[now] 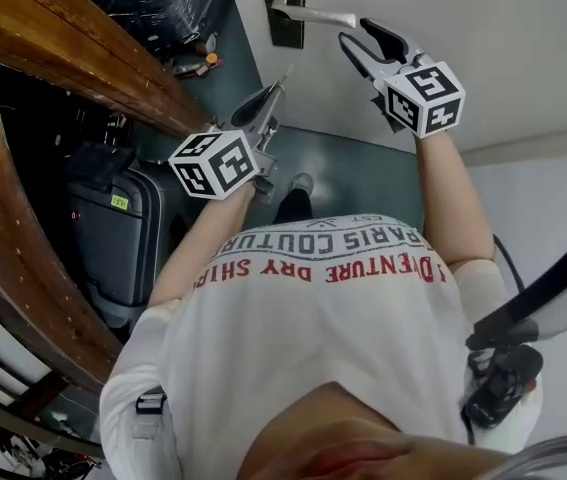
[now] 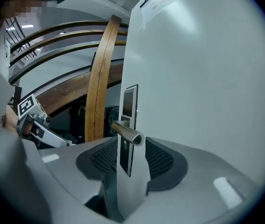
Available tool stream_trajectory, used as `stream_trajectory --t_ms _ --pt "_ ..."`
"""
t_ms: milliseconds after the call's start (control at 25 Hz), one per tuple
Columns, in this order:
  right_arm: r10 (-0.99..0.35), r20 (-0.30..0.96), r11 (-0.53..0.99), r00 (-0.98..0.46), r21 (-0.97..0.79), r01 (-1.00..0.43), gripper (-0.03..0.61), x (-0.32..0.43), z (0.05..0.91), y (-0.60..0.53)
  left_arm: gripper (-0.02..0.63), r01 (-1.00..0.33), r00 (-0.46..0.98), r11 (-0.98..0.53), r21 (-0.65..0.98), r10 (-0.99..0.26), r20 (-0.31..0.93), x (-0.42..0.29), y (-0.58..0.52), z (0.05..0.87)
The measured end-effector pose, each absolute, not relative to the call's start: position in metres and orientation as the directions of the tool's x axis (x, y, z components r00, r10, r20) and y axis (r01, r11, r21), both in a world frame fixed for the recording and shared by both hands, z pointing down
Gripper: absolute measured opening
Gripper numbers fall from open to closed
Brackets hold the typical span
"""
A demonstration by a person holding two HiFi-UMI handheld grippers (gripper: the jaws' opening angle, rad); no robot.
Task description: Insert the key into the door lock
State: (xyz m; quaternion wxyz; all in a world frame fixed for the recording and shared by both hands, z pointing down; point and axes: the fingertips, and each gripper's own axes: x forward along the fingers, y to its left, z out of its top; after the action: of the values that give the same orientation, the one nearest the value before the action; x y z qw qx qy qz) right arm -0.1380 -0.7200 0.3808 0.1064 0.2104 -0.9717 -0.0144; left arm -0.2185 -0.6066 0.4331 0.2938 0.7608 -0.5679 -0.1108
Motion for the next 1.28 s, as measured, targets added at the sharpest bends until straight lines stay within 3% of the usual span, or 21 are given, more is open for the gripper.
stream_trajectory --t_ms 520,920,1280 --pt "-0.417 0.176 0.909 -0.891 0.092 -0.407 0.15 -0.151 0.38 -0.728 0.023 -0.724 0.282 -0.144 0.675 -0.954 0.099 -0.239 -0.643 0.439" --pt "-0.425 0.2 0.905 -0.883 0.069 -0.42 0.15 -0.151 0.382 -0.729 0.023 -0.234 0.204 -0.104 0.967 -0.977 -0.055 -0.25 -0.685 0.462" --pt "-0.428 0.197 0.903 -0.882 0.065 -0.424 0.15 -0.151 0.378 -0.728 0.023 -0.137 0.162 -0.086 0.987 -0.985 -0.063 -0.258 -0.707 0.469"
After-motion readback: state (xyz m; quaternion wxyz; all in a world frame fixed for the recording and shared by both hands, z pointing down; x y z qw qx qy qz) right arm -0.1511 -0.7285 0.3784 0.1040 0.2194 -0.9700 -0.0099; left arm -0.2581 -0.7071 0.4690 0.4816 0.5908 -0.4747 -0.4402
